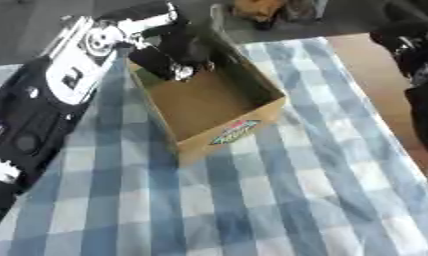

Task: Pick up objects on the table and place them in the box.

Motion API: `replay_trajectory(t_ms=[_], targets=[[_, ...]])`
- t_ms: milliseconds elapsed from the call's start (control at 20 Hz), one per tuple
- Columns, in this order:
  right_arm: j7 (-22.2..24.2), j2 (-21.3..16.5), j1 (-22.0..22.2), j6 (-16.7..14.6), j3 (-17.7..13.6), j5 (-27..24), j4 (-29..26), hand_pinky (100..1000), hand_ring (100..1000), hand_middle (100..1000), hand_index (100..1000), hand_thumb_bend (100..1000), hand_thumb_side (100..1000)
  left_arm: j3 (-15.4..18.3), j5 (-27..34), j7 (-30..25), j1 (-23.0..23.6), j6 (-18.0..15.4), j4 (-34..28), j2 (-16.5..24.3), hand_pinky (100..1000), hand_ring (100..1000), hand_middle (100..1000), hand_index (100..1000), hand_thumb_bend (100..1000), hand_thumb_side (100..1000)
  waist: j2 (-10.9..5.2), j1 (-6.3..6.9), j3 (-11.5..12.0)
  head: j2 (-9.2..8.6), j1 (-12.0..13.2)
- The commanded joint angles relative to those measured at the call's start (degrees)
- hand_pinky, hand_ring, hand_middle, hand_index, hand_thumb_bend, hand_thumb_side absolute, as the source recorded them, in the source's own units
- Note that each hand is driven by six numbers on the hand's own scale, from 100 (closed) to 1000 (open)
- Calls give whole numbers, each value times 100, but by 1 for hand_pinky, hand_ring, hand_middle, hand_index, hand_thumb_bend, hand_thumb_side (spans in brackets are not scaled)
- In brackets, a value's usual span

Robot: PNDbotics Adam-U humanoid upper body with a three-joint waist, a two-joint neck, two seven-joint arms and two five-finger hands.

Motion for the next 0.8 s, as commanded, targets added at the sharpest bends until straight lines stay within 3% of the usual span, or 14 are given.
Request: replay_trajectory(t_ms=[50,600,700,800], targets=[[38,-27,-110,-8,-1,-57,-51,927,1000,735,964,855,1000,128,-109,72,-128,-236,74,19,576,614,491,140,100,244,-89,-31,-37,-117,11],[68,-12,-93,4,-16,-84,-51,929,1000,733,964,850,1000,378,-869,471,101,-696,627,-20,590,635,528,177,100,248,-47,-38,-78,-174,-50],[65,-11,-86,3,-22,-78,-51,929,1000,733,964,848,1000,419,-969,565,136,-800,716,-35,595,643,546,238,100,206,-41,-41,-88,-188,-57],[62,-8,-88,0,-25,-75,-51,929,1000,732,964,848,1000,440,-1077,667,156,-892,771,-47,597,649,555,322,100,254,-35,-43,-96,-199,-61]])
